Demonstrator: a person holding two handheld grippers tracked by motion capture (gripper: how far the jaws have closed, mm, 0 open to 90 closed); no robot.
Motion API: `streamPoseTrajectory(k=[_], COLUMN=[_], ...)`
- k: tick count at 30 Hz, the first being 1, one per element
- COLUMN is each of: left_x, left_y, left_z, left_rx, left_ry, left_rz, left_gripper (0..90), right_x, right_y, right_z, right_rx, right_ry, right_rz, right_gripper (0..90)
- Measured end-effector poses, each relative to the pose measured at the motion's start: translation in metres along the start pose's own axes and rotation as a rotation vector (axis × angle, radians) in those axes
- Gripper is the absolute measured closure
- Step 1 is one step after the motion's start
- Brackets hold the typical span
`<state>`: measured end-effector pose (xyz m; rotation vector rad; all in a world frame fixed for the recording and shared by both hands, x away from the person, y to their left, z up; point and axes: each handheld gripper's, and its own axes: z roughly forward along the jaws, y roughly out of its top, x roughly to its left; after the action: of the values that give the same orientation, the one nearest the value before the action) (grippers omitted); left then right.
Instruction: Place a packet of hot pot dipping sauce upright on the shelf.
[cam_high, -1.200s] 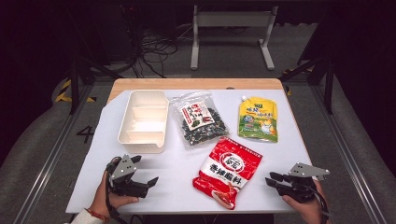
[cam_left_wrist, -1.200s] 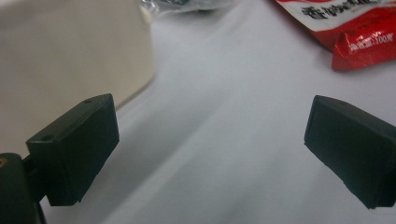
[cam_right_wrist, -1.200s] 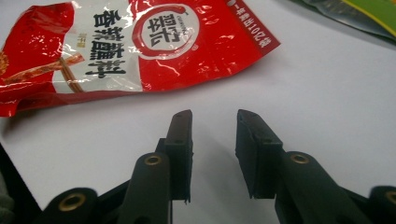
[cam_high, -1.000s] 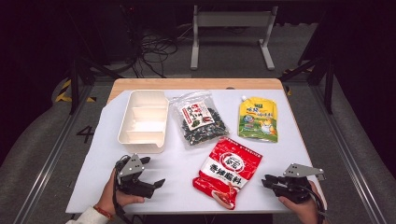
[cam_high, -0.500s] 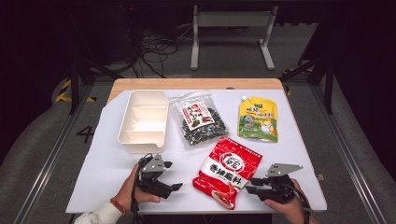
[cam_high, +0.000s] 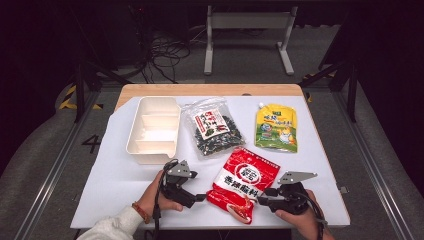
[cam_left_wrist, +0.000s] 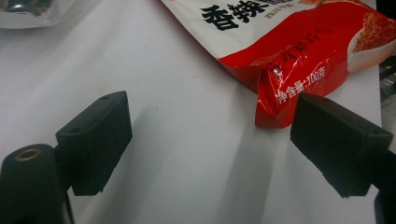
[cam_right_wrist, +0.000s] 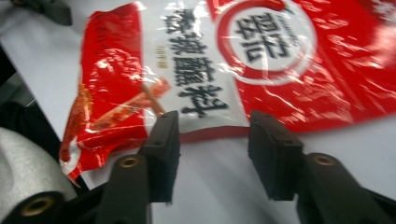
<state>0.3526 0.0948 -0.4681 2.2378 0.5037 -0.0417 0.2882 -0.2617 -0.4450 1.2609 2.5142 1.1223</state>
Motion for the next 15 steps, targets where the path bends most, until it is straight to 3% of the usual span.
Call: streamPoseTrajectory(k=[1, 3, 4, 5, 7, 8, 12, 14, 15], left_x=[0.000, 0.000, 0.000, 0.000, -0.001, -0.002, -0.003, -0.004, -0.005], left_y=[0.002, 0.004, 0.005, 0.006, 0.009, 0.010, 0.013, 0.013, 0.013], left_z=[0.002, 0.004, 0.005, 0.007, 0.009, 0.011, 0.013, 0.014, 0.014], left_rx=[-0.004, -0.001, 0.000, -0.001, -0.001, 0.003, 0.011, 0.009, 0.008], left_ry=[-0.012, -0.012, -0.011, -0.026, -0.031, -0.038, -0.036, -0.038, -0.038], left_rz=[0.009, 0.010, 0.013, 0.015, 0.014, 0.016, 0.016, 0.018, 0.016], left_gripper=[13.4, 13.8, 13.8, 13.9, 13.7, 13.0, 12.7, 13.5, 14.1], right_x=[-0.007, -0.011, -0.014, -0.016, -0.020, -0.022, -0.029, -0.031, -0.035], right_y=[-0.005, -0.005, -0.005, -0.004, -0.002, -0.001, 0.001, 0.005, 0.007], right_z=[-0.003, -0.003, -0.003, -0.002, 0.001, 0.001, 0.001, 0.000, -0.001], right_rx=[-0.005, -0.020, -0.039, -0.049, -0.066, -0.072, -0.083, -0.063, -0.061], right_ry=[-0.035, -0.042, -0.070, -0.081, -0.058, -0.067, -0.077, -0.148, -0.179], right_rz=[0.045, 0.070, 0.079, 0.075, 0.086, 0.088, 0.118, 0.128, 0.139], right_gripper=[62.5, 61.6, 60.5, 58.5, 48.0, 39.3, 37.7, 28.7, 29.3])
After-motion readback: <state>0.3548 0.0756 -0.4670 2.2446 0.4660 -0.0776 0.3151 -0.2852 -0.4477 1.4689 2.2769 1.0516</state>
